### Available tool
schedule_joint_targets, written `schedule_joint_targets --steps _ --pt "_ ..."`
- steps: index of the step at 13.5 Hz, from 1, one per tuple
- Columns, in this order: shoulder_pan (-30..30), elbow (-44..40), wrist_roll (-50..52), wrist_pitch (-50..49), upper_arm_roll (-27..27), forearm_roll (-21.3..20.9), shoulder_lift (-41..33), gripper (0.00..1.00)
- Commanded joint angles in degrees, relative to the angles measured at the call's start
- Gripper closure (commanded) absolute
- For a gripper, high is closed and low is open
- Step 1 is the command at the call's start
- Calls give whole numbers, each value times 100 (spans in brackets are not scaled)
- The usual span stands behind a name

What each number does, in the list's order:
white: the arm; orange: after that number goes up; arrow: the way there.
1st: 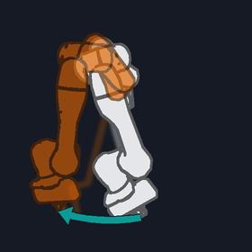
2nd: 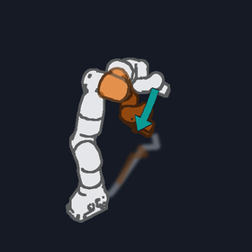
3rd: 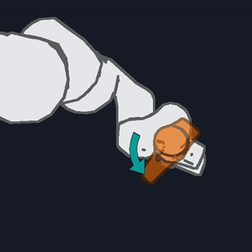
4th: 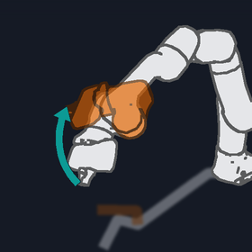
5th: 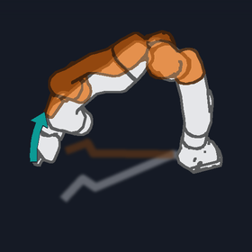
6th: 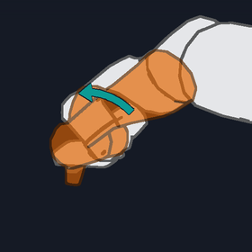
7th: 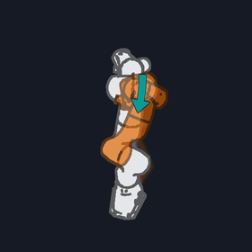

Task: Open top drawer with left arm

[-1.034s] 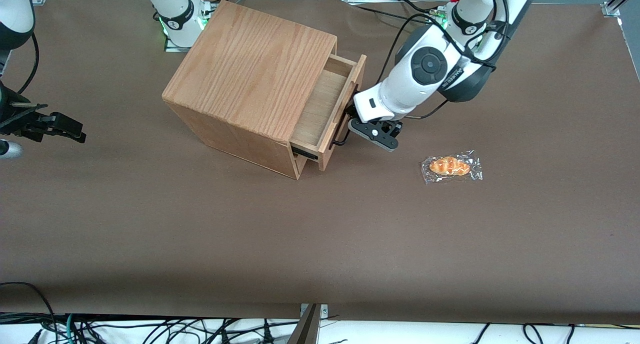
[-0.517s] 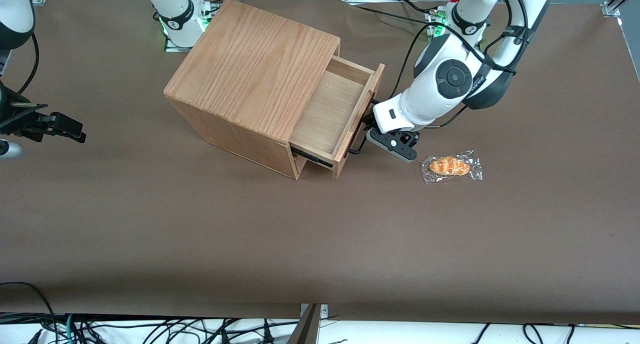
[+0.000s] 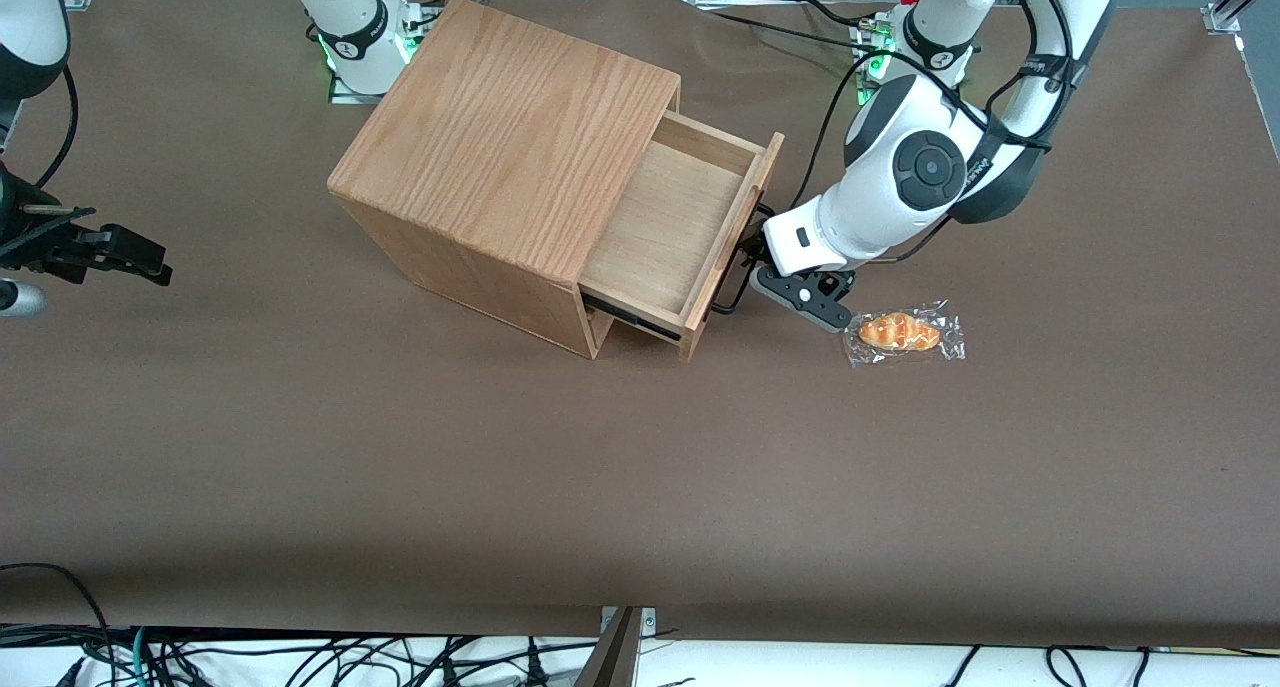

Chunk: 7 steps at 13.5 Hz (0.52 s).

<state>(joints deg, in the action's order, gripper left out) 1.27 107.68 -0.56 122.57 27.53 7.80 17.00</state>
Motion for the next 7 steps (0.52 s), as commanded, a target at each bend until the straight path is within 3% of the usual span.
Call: schedule_joint_targets --steps 1,4,7 --pt "-163 43 -366 -164 -231 -261 -135 0" --pt "-163 34 -366 -164 -231 -130 -135 0" --pt "-154 34 -366 -181 -231 431 -135 0"
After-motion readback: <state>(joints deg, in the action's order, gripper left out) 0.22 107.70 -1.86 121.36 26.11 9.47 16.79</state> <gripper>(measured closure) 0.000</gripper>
